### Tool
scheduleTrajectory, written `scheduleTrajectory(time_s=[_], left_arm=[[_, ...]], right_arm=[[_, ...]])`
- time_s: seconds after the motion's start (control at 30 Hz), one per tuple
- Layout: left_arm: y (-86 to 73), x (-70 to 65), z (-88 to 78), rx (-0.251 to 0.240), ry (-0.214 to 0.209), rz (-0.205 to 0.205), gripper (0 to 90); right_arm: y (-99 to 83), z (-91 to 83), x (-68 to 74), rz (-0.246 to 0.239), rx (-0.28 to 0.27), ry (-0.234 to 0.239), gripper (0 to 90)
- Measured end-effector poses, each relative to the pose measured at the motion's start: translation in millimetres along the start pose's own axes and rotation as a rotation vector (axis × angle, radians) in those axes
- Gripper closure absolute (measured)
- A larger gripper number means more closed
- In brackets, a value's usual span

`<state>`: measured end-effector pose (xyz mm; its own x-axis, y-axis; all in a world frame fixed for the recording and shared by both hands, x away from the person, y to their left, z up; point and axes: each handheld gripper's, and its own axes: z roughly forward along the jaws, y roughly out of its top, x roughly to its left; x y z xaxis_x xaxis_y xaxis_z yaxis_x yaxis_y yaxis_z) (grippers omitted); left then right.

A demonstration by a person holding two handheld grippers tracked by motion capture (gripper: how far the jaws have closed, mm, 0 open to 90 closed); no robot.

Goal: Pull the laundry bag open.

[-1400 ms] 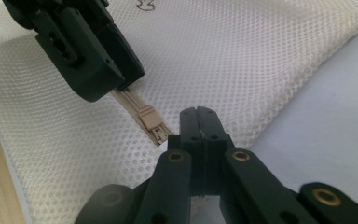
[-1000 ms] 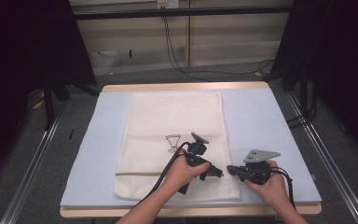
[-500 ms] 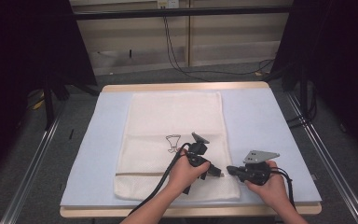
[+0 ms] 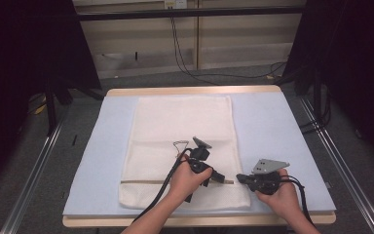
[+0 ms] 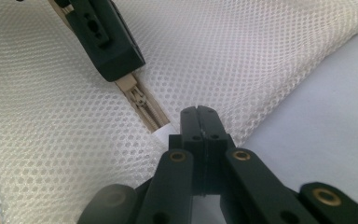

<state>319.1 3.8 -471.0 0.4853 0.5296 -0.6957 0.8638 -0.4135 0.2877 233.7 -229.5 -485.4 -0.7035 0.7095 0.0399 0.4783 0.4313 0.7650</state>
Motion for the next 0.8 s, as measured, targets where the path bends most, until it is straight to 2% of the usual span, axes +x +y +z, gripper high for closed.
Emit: scheduleTrajectory(time_s=[0.1,0.2,0.27,0.3,0.33,0.47,0.53,0.8], left_arm=[[-1.3,3.0,-4.6,0.013,0.0,-0.008,87.4],[-2.5,5.6,-7.3,-0.006,-0.007,-0.018,87.4],[-3.6,8.0,-10.8,0.002,-0.014,-0.001,87.4],[-4.2,7.1,-11.5,-0.015,-0.005,-0.022,87.4],[-4.2,8.5,-12.9,-0.005,-0.006,-0.01,87.4],[-5.9,10.3,-16.3,-0.009,-0.01,-0.033,87.3],[-6.3,11.4,-16.7,-0.014,-0.007,-0.03,87.3],[-8.0,14.4,-21.3,-0.016,-0.006,-0.018,87.3]], right_arm=[[0.0,0.0,-0.1,0.0,-0.001,0.002,90.0],[0.2,0.3,-0.2,0.003,0.0,-0.001,90.0],[0.2,0.2,-0.7,0.005,0.003,-0.001,90.0],[0.1,0.2,-1.4,0.007,0.0,0.009,90.0],[-0.1,0.2,-1.4,0.007,-0.001,0.009,90.0],[-0.1,0.3,-1.2,0.006,-0.002,0.008,90.0],[0.3,0.3,-0.4,0.003,0.002,-0.003,90.0],[-0.8,0.3,-0.4,-0.003,-0.007,0.002,90.0]])
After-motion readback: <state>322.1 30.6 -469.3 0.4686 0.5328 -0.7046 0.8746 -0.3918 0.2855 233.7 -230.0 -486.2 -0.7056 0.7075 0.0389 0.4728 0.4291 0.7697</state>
